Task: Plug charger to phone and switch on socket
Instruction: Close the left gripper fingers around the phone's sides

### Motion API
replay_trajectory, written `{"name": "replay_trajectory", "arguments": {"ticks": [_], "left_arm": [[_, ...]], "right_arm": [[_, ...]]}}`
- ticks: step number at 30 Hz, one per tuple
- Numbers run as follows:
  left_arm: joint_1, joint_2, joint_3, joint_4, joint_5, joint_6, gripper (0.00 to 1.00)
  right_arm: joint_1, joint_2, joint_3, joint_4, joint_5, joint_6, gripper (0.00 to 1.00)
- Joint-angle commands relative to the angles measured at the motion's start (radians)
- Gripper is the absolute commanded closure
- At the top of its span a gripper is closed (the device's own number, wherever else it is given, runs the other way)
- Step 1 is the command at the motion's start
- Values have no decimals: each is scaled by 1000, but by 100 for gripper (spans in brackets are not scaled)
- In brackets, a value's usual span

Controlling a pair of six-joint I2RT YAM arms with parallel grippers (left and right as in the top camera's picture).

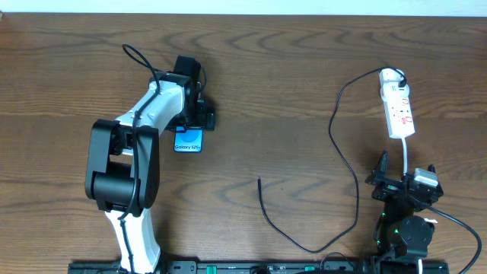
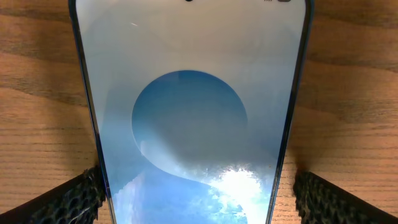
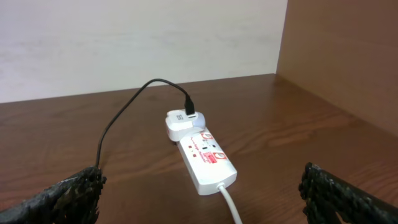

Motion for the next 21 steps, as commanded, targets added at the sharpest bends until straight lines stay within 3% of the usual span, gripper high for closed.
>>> {"name": "replay_trajectory", "arguments": {"ticks": [1, 21], "left_arm": [[1, 28, -5, -6, 9, 2, 2], [1, 28, -15, 5, 9, 3, 3]], "right_arm": [[-6, -8, -1, -3, 9, 14, 1], [-6, -8, -1, -3, 9, 14, 1]]}}
